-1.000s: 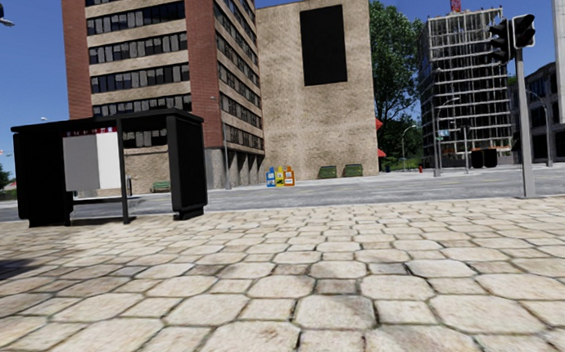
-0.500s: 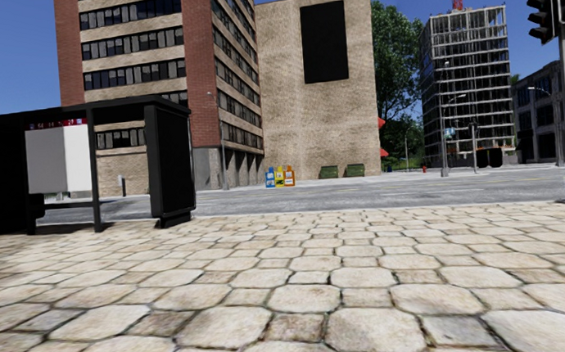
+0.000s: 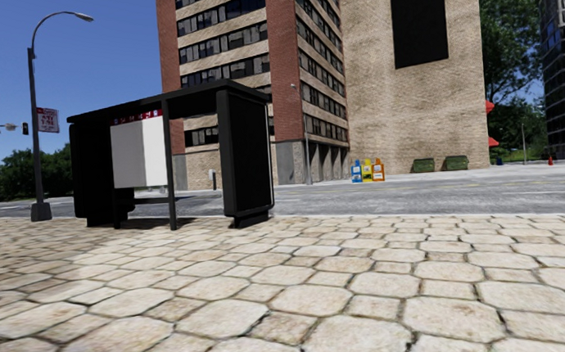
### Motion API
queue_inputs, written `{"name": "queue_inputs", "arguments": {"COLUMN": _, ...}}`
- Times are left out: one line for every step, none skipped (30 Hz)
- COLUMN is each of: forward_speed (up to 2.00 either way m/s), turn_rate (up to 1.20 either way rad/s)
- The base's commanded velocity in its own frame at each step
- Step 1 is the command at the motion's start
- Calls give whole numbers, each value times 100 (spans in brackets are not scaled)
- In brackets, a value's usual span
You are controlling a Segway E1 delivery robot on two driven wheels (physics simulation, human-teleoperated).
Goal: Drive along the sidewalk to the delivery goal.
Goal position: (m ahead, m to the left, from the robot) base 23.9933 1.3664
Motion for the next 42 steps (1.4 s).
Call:
{"name": "queue_inputs", "arguments": {"forward_speed": 191, "turn_rate": 24}}
{"name": "queue_inputs", "arguments": {"forward_speed": 189, "turn_rate": 49}}
{"name": "queue_inputs", "arguments": {"forward_speed": 187, "turn_rate": 67}}
{"name": "queue_inputs", "arguments": {"forward_speed": 186, "turn_rate": 73}}
{"name": "queue_inputs", "arguments": {"forward_speed": 185, "turn_rate": 73}}
{"name": "queue_inputs", "arguments": {"forward_speed": 184, "turn_rate": 20}}
{"name": "queue_inputs", "arguments": {"forward_speed": 184, "turn_rate": 20}}
{"name": "queue_inputs", "arguments": {"forward_speed": 184, "turn_rate": 0}}
{"name": "queue_inputs", "arguments": {"forward_speed": 184, "turn_rate": 0}}
{"name": "queue_inputs", "arguments": {"forward_speed": 184, "turn_rate": 0}}
{"name": "queue_inputs", "arguments": {"forward_speed": 184, "turn_rate": 0}}
{"name": "queue_inputs", "arguments": {"forward_speed": 184, "turn_rate": 0}}
{"name": "queue_inputs", "arguments": {"forward_speed": 183, "turn_rate": 0}}
{"name": "queue_inputs", "arguments": {"forward_speed": 183, "turn_rate": 0}}
{"name": "queue_inputs", "arguments": {"forward_speed": 183, "turn_rate": 0}}
{"name": "queue_inputs", "arguments": {"forward_speed": 183, "turn_rate": 0}}
{"name": "queue_inputs", "arguments": {"forward_speed": 183, "turn_rate": 0}}
{"name": "queue_inputs", "arguments": {"forward_speed": 183, "turn_rate": 0}}
{"name": "queue_inputs", "arguments": {"forward_speed": 183, "turn_rate": 0}}
{"name": "queue_inputs", "arguments": {"forward_speed": 183, "turn_rate": 14}}
{"name": "queue_inputs", "arguments": {"forward_speed": 173, "turn_rate": 96}}
{"name": "queue_inputs", "arguments": {"forward_speed": 156, "turn_rate": 120}}
{"name": "queue_inputs", "arguments": {"forward_speed": 148, "turn_rate": 120}}
{"name": "queue_inputs", "arguments": {"forward_speed": 148, "turn_rate": 120}}
{"name": "queue_inputs", "arguments": {"forward_speed": 138, "turn_rate": 120}}
{"name": "queue_inputs", "arguments": {"forward_speed": 131, "turn_rate": 120}}
{"name": "queue_inputs", "arguments": {"forward_speed": 125, "turn_rate": 120}}
{"name": "queue_inputs", "arguments": {"forward_speed": 121, "turn_rate": 120}}
{"name": "queue_inputs", "arguments": {"forward_speed": 114, "turn_rate": 120}}
{"name": "queue_inputs", "arguments": {"forward_speed": 106, "turn_rate": 120}}
{"name": "queue_inputs", "arguments": {"forward_speed": 99, "turn_rate": 120}}
{"name": "queue_inputs", "arguments": {"forward_speed": 96, "turn_rate": 120}}
{"name": "queue_inputs", "arguments": {"forward_speed": 96, "turn_rate": 120}}
{"name": "queue_inputs", "arguments": {"forward_speed": 95, "turn_rate": 120}}
{"name": "queue_inputs", "arguments": {"forward_speed": 95, "turn_rate": 120}}
{"name": "queue_inputs", "arguments": {"forward_speed": 95, "turn_rate": 120}}
{"name": "queue_inputs", "arguments": {"forward_speed": 95, "turn_rate": 120}}
{"name": "queue_inputs", "arguments": {"forward_speed": 95, "turn_rate": 120}}
{"name": "queue_inputs", "arguments": {"forward_speed": 95, "turn_rate": 120}}
{"name": "queue_inputs", "arguments": {"forward_speed": 95, "turn_rate": 120}}
{"name": "queue_inputs", "arguments": {"forward_speed": 105, "turn_rate": 64}}
{"name": "queue_inputs", "arguments": {"forward_speed": 123, "turn_rate": 0}}
